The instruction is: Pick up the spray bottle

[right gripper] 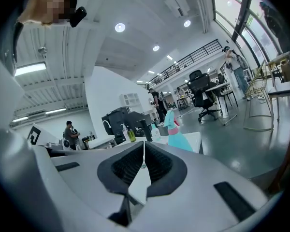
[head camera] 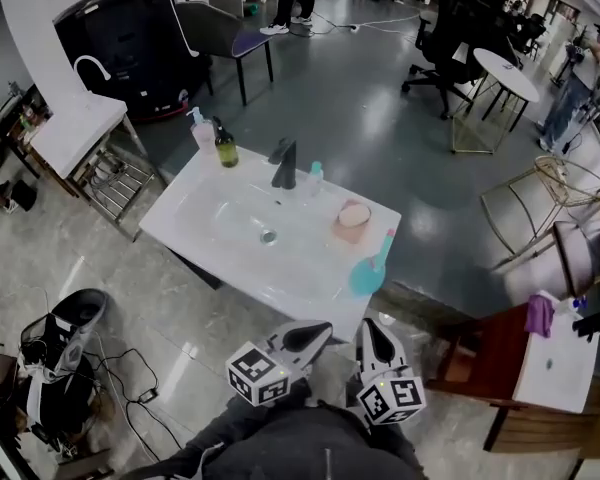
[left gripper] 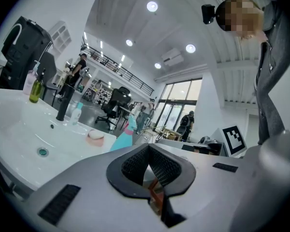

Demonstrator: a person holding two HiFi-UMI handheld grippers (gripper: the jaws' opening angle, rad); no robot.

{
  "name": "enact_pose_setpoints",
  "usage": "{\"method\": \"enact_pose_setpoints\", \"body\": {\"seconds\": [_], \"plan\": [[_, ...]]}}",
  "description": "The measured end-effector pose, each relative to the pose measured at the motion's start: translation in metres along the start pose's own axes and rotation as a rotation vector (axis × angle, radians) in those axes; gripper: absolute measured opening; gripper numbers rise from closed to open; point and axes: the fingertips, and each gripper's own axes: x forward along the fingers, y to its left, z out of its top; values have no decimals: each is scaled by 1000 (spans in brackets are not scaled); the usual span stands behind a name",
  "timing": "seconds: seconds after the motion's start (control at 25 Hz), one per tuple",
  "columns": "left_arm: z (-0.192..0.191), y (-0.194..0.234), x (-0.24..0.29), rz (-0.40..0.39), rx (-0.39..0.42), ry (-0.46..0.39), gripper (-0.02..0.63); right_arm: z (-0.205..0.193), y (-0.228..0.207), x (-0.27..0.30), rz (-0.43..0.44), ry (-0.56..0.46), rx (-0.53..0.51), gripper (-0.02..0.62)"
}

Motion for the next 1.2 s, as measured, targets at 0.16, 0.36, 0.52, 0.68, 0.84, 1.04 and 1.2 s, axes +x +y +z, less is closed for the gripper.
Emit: {"method": "enact_pose_setpoints", "body": {"seconds": [0.16, 0.36, 0.52, 0.68, 0.84, 1.04, 1.2], "plan": [[9, 16, 14, -32, 20, -1, 6, 8, -14, 11, -57, -36, -23, 12], [10, 27, 28, -72, 17, 10, 6, 16, -23, 18, -114, -67, -49, 12], [8, 24, 35, -105, -1, 27, 6, 19, -25, 26, -161, -62, -84, 14], [15, 32, 36, -83, -2, 8, 6, 25, -29, 50, -182, -42, -105, 197], [22, 51, 38, -35, -25, -21, 6, 37, -41, 73, -242, -64, -164, 219], [30, 72, 48, 15, -29, -30, 6, 42, -53, 101, -239, -35, -185, 221], [34, 86, 60, 42, -37, -31, 6, 39, -66, 120, -235, 11, -181, 221]]}}
